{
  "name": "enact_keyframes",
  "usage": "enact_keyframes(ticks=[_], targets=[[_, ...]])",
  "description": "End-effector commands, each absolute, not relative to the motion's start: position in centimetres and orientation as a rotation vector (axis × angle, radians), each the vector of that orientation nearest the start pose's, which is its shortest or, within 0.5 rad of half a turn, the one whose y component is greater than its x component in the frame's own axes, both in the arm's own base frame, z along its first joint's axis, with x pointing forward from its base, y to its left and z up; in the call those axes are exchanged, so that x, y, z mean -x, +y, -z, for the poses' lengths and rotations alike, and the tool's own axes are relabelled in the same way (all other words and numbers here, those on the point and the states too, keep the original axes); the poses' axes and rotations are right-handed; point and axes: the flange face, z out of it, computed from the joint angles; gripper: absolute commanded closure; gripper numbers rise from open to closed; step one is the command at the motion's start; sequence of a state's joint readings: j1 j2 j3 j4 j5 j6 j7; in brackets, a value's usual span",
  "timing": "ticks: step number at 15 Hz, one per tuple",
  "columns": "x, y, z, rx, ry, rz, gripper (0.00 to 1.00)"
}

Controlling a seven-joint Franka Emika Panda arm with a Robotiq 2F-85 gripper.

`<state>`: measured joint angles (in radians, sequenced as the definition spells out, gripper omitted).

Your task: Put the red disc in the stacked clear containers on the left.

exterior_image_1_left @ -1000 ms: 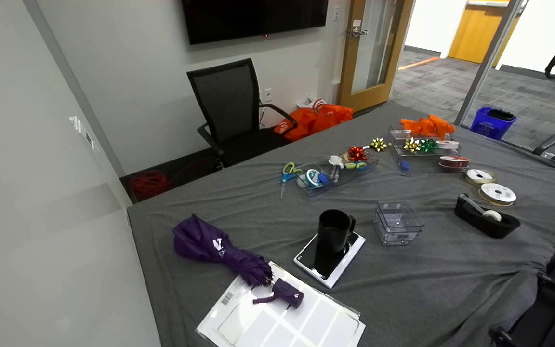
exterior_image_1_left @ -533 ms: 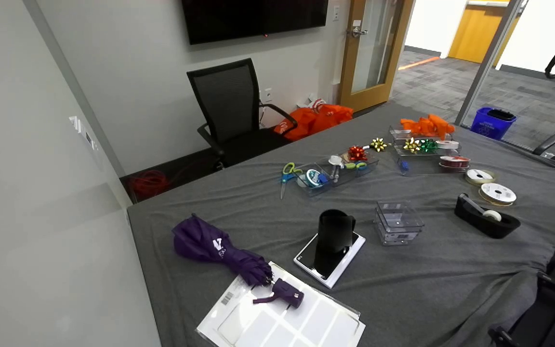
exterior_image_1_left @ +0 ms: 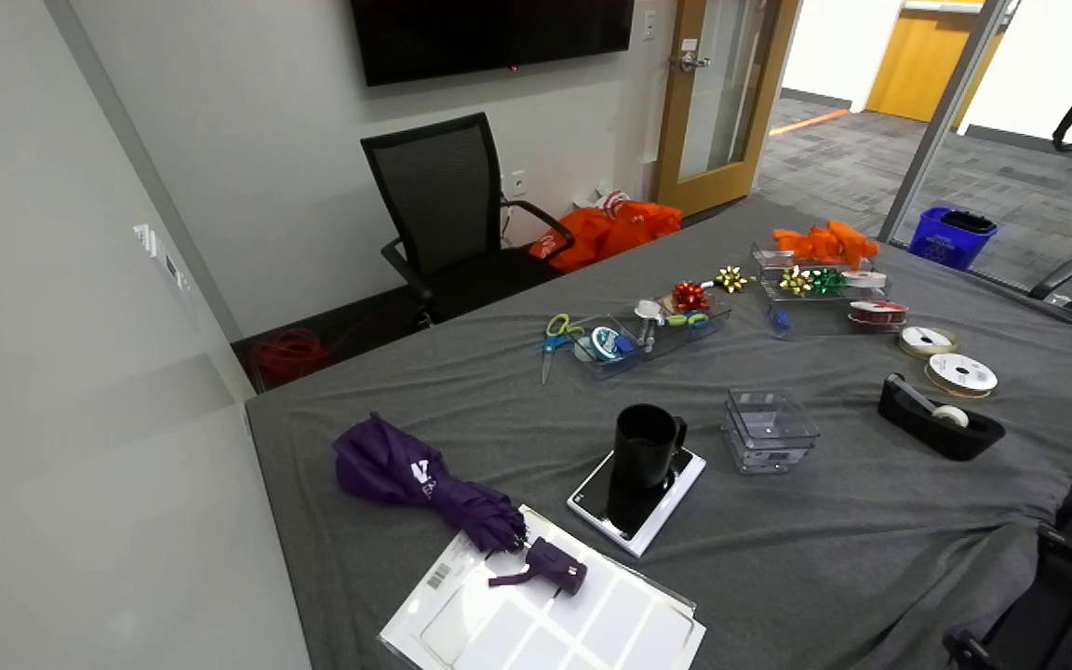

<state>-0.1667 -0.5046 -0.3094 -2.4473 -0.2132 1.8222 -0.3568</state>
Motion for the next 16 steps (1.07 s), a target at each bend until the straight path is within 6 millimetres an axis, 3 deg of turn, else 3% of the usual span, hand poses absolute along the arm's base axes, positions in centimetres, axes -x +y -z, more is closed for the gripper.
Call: enact_keyframes(ticks=[1, 3, 9, 16], targets=[[-33.3, -19.7, -46.0, 3.131, 0.008, -0.229, 0.0], [-33.5, -19.7, -45.9, 3.141, 0.01, -0.225, 0.0], [-36.9, -22.8, -45.0, 3.361, -0.139, -0.159, 0.0], [-41.8, -26.9, -40.4, 3.441, -0.555, 0.187, 0.0]])
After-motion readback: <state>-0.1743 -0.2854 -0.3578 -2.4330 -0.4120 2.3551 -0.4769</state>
